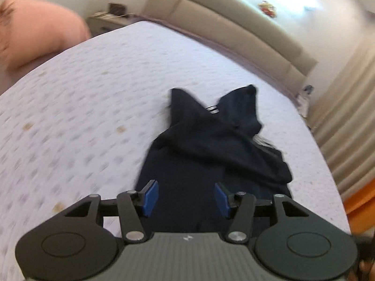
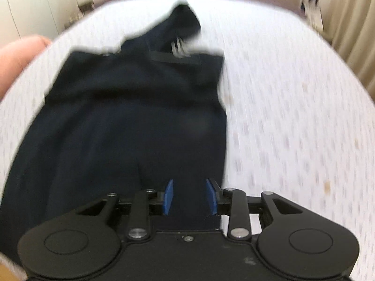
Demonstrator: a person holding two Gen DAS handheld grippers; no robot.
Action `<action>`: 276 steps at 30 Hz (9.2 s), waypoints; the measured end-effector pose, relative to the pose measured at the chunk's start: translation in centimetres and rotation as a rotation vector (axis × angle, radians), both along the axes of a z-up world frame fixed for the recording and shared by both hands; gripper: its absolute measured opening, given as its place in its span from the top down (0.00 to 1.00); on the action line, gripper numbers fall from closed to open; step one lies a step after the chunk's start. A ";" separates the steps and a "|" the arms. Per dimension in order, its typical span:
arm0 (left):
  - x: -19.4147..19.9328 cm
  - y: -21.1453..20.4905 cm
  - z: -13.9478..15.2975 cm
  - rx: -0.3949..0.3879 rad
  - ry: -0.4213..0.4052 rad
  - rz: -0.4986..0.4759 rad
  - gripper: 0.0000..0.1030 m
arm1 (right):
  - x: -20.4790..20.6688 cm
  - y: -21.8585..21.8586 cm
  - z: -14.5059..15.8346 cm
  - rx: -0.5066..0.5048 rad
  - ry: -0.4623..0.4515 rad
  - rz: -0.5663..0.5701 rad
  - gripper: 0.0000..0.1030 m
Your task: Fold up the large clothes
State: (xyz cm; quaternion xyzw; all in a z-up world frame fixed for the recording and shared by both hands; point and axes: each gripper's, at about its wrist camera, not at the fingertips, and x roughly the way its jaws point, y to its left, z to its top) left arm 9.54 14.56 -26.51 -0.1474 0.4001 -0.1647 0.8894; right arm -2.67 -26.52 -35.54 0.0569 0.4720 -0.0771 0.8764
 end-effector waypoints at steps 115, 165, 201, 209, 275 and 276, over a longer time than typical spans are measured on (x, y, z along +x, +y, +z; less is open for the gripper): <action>16.2 -9.6 -12.4 -0.093 0.206 0.057 0.69 | 10.0 0.1 1.4 0.303 0.031 -0.192 0.28; -9.9 6.5 -13.1 -0.092 0.393 -0.012 0.52 | -19.4 1.0 -0.8 0.200 0.226 -0.378 0.26; -10.0 5.1 -12.5 -0.316 0.342 -0.003 0.94 | -17.8 0.8 0.9 0.369 0.070 -0.218 0.88; 1.5 1.4 -6.3 -0.393 0.100 0.017 0.94 | -6.8 -2.7 6.8 0.335 -0.133 -0.192 0.88; 21.9 -7.3 -4.8 -0.145 -0.210 -0.041 0.94 | 12.8 -5.2 7.3 -0.031 -0.321 -0.067 0.94; 22.9 -7.6 -4.3 -0.154 -0.234 -0.044 0.94 | 13.4 -5.4 7.8 -0.046 -0.340 -0.068 0.94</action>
